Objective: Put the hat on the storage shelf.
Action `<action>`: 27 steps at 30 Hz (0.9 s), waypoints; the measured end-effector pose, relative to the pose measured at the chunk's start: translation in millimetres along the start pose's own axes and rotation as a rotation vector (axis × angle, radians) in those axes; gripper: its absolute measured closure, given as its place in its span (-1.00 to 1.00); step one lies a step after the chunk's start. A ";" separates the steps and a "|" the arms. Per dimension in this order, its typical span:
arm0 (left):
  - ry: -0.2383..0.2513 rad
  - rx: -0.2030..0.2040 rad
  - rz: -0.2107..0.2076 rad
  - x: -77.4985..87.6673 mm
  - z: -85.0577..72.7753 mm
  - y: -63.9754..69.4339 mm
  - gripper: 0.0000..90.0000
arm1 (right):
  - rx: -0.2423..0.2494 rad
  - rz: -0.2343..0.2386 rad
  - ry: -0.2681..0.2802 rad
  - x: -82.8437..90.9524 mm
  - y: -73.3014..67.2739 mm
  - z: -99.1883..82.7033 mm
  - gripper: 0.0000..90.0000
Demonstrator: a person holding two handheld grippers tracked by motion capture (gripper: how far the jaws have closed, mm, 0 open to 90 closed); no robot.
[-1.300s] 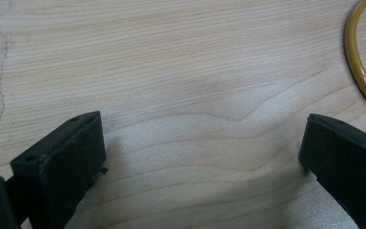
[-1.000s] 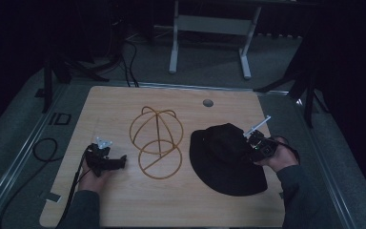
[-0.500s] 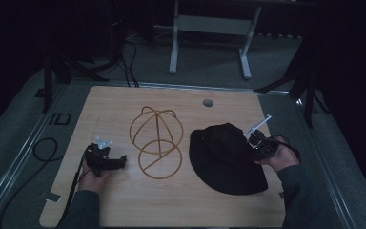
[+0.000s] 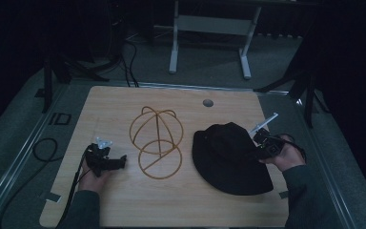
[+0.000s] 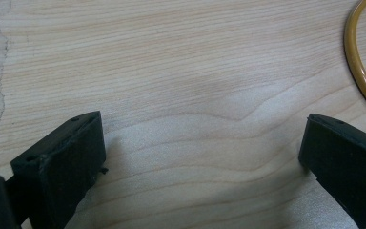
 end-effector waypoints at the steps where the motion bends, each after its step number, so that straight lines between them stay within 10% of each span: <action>1: 0.000 0.000 0.000 0.0 0.0 0.0 -0.96 | -0.002 -0.002 0.003 1.8 -0.1 0.3 0.85; 27: 0.001 0.002 0.000 -0.1 0.1 0.1 -0.96 | 0.047 0.000 0.065 37.1 -5.6 15.3 0.86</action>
Point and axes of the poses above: each handheld gripper's, and its own axes: x roughly backward along the jaws, z roughly out of its top, y roughly to its right, the point moved 8 cm from there along -x, roughly forward along the jaws, and after that the axes turned 3 degrees about z, right-handed, at the moved point
